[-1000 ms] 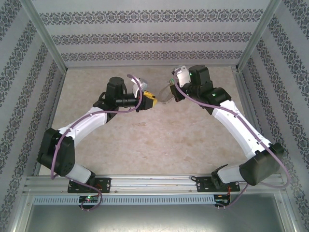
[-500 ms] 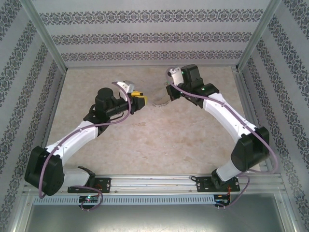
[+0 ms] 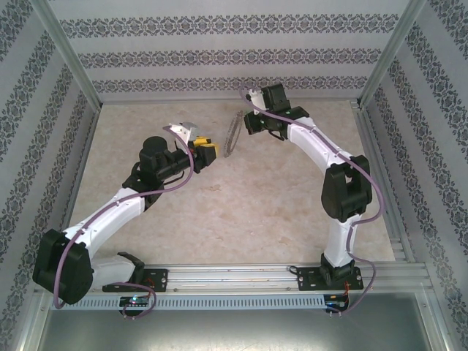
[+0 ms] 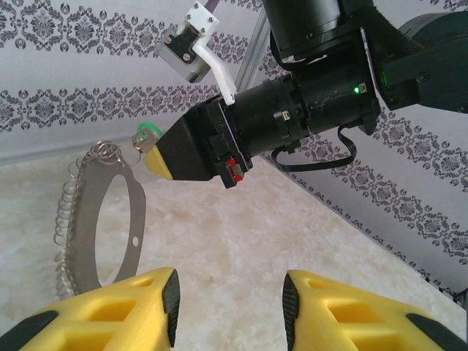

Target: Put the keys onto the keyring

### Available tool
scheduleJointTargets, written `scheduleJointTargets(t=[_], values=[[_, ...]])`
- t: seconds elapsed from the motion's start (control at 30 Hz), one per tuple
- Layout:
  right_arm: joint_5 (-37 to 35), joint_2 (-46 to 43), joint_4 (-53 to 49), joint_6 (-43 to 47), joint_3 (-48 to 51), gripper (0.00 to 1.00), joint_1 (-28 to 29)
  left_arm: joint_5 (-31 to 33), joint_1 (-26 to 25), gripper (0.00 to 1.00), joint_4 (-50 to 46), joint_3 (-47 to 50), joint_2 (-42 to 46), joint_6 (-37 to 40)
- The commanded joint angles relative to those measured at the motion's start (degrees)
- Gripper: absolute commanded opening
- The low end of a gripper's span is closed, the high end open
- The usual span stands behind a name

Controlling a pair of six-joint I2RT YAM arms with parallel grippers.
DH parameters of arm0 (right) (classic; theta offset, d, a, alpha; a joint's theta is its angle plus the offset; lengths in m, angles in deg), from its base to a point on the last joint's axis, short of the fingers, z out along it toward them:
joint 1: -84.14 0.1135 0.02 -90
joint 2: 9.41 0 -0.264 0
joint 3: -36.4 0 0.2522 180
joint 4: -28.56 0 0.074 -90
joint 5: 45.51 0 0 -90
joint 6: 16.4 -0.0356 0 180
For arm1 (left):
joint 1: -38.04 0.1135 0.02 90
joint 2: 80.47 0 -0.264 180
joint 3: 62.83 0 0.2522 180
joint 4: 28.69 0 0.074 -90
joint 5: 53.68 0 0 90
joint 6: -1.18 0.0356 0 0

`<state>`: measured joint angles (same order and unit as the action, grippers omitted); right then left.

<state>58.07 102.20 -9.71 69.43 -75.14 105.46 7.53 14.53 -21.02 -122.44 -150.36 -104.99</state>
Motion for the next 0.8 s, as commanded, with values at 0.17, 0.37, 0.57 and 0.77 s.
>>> scheduleJointTargets(t=[0.17,0.37,0.57,0.77], values=[[1.4,-3.1,8.9,-4.1,13.6,0.0,-1.9,-0.2,0.7,0.43,1.9,0.4,1.6,-2.2],[2.3,-7.3,13.4,-5.8,24.3,0.0,-2.7,-1.1,0.6,0.43,2.4,0.3,1.3,-3.5],[4.4,-9.3,17.1,-8.4,31.8,0.0,-2.5,-1.4,0.6,0.43,2.2,0.7,1.5,-4.2],[3.9,-8.6,19.6,-9.6,35.4,0.0,-1.5,-1.5,0.7,0.44,2.0,0.6,1.3,-4.2]])
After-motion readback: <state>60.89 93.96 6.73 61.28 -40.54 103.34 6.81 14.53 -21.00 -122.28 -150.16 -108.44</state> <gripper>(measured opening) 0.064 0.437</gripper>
